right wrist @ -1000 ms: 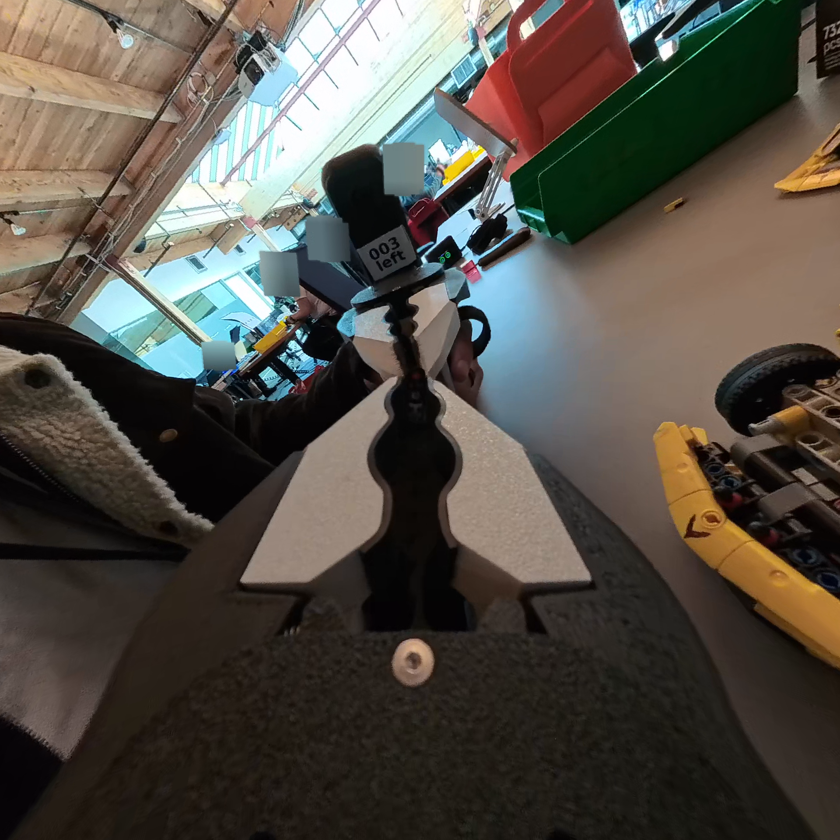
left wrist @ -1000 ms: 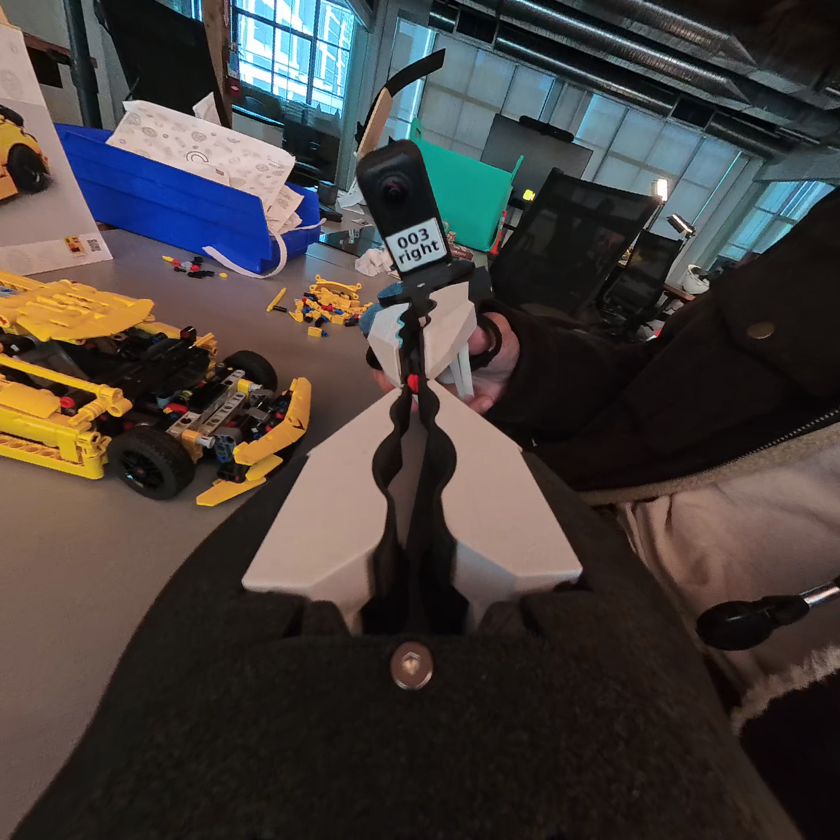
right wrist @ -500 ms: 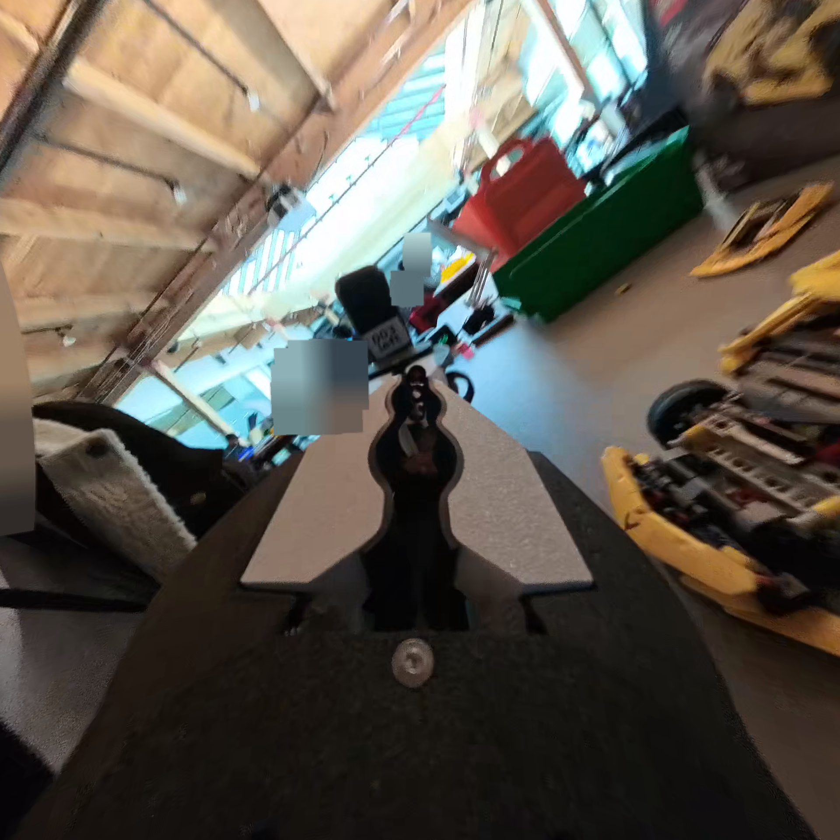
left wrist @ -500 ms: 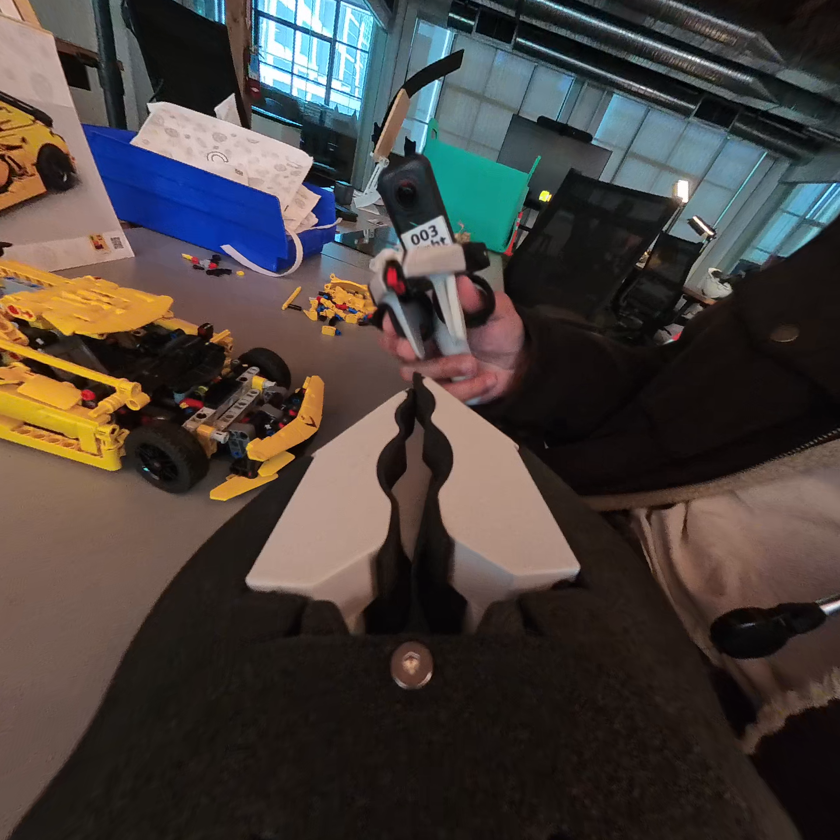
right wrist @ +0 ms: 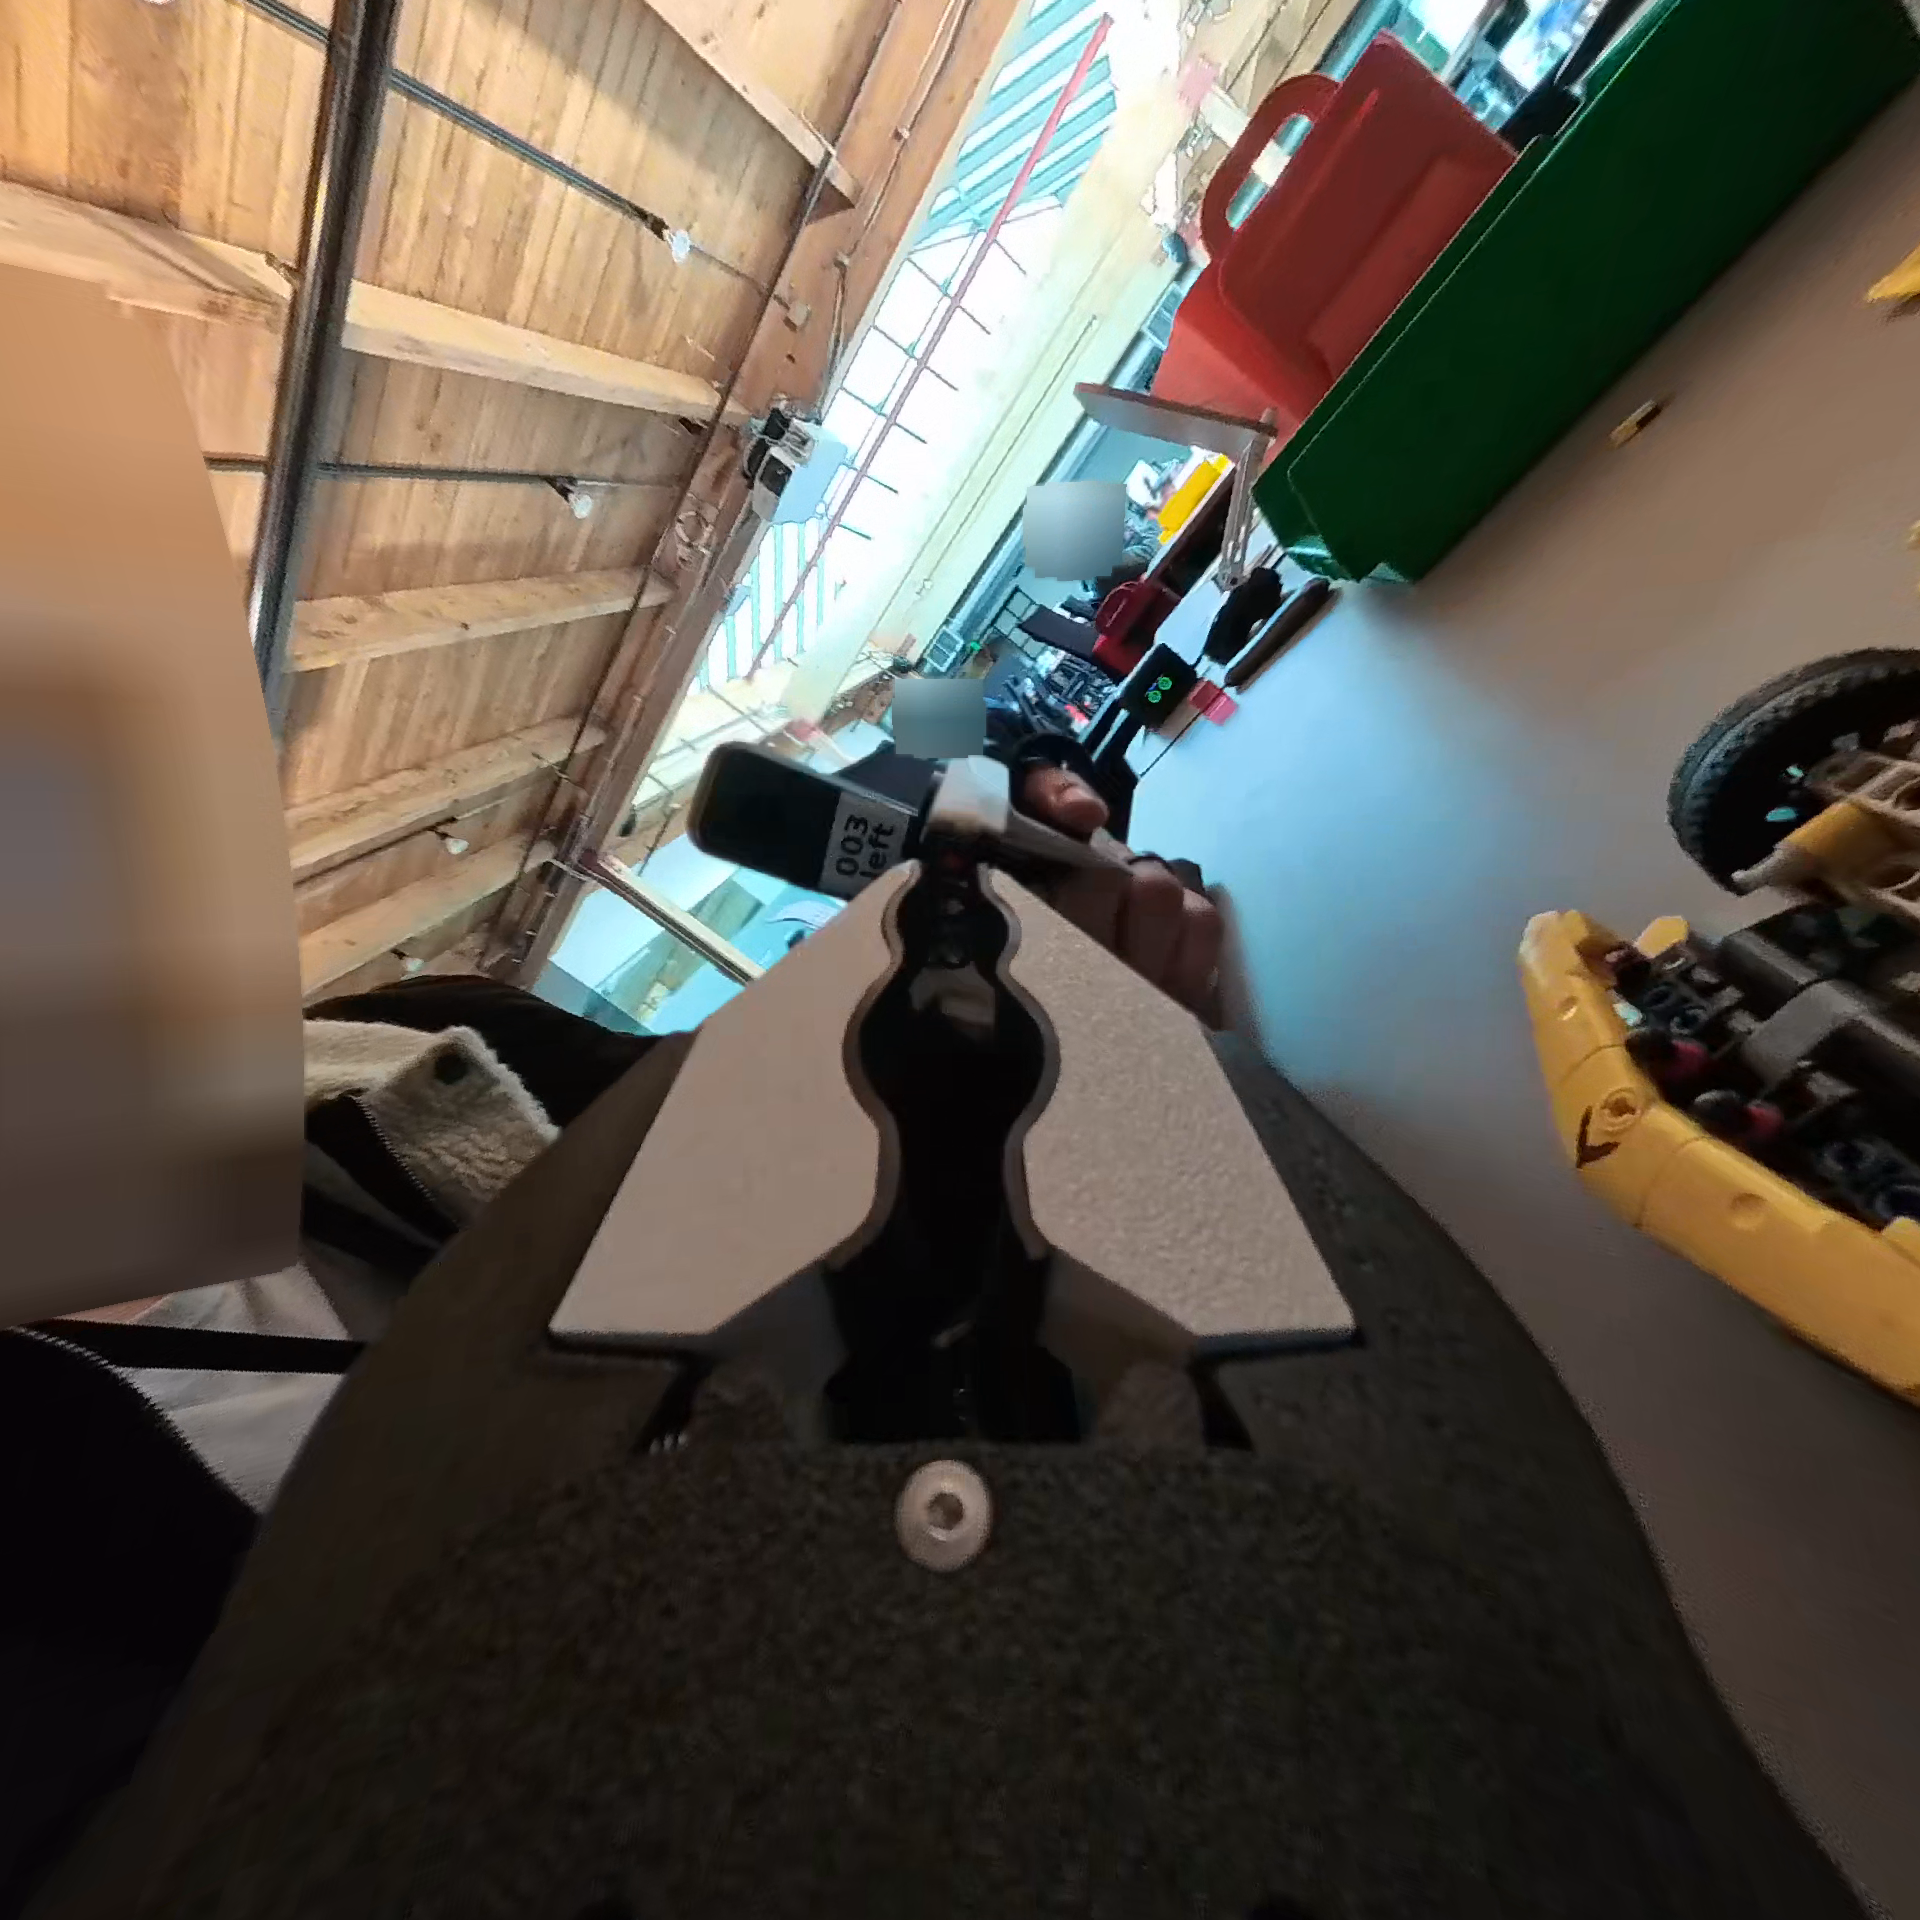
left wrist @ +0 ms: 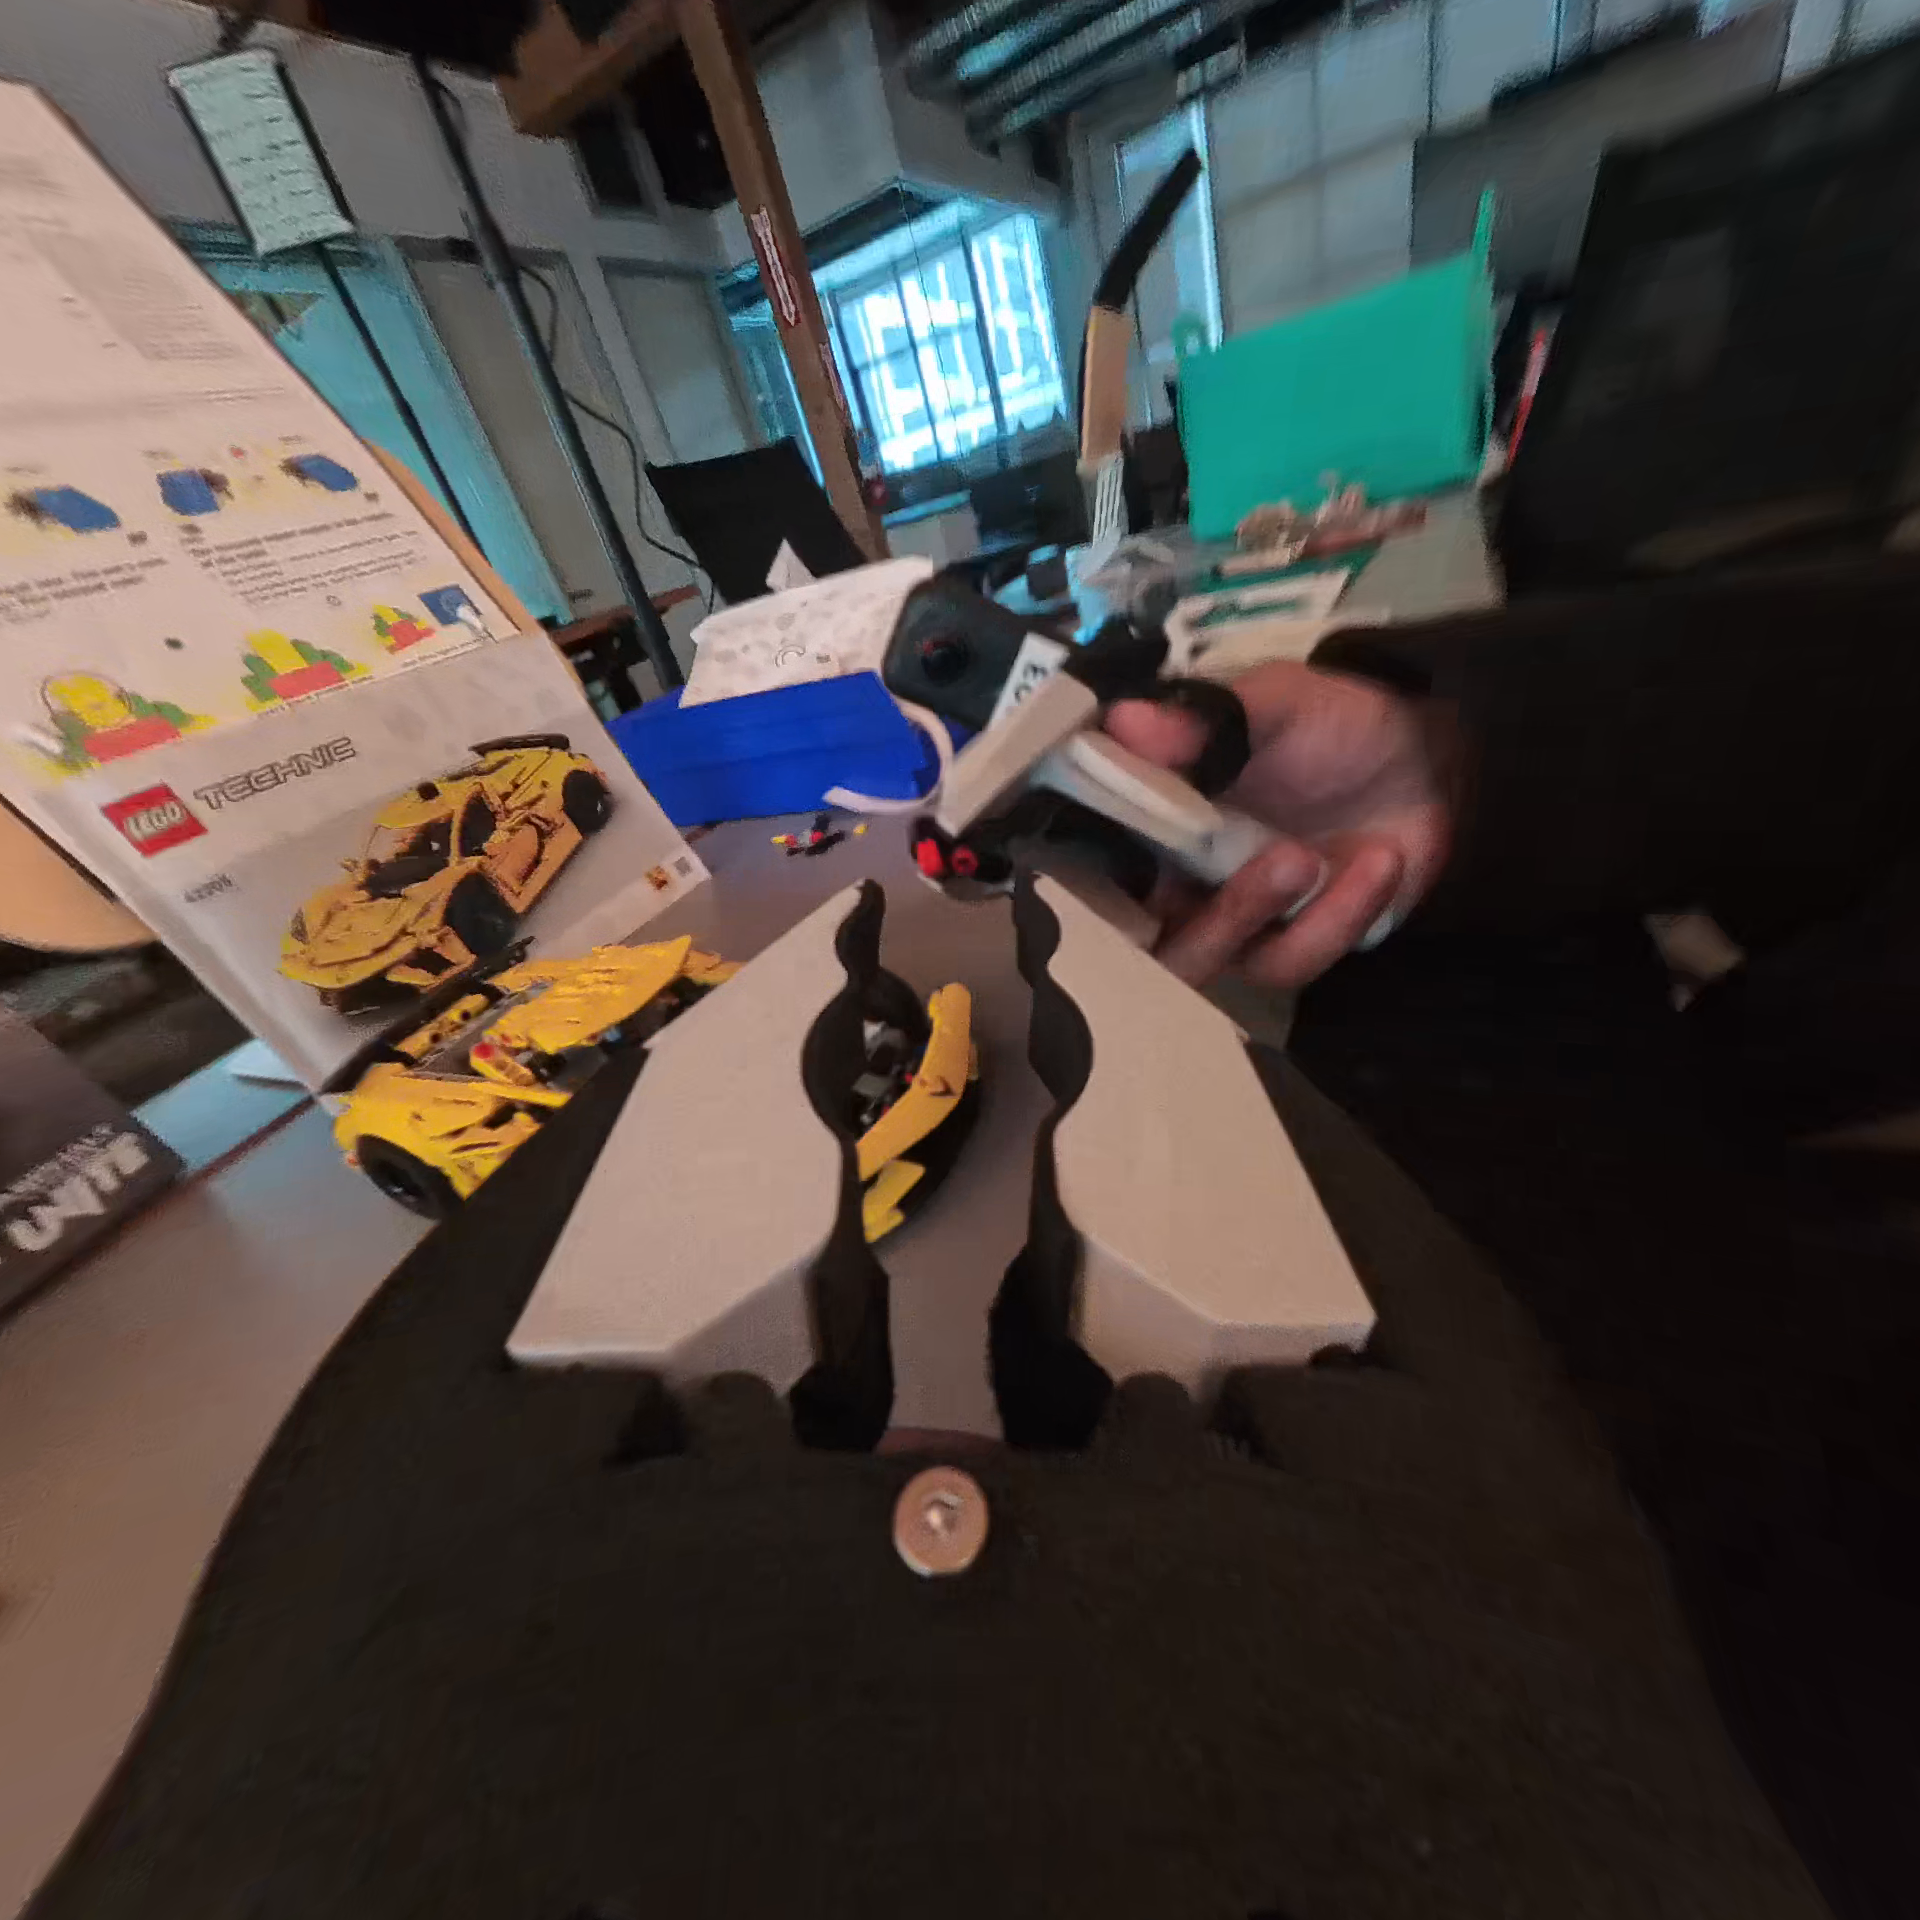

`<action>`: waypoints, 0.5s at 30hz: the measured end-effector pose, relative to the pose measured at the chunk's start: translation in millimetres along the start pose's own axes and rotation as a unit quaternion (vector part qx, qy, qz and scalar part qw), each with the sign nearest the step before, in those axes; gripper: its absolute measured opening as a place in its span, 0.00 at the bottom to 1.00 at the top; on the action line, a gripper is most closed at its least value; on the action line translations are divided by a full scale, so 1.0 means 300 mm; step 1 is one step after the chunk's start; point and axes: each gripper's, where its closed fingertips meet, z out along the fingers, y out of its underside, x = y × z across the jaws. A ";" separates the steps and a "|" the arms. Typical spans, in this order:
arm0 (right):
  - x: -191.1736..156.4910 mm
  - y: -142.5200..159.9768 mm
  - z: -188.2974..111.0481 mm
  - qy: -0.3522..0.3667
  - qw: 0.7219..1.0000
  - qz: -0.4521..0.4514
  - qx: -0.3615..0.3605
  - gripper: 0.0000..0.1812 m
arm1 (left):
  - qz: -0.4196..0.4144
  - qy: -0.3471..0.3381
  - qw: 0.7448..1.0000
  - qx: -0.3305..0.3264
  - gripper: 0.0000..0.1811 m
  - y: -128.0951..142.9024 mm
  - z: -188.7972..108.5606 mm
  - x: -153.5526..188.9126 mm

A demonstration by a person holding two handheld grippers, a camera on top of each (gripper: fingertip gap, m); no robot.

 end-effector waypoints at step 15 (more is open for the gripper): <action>0.035 0.033 0.012 -0.004 0.998 0.064 -0.026 0.04 | 0.076 -0.032 0.995 -0.051 0.06 0.039 0.017 -0.019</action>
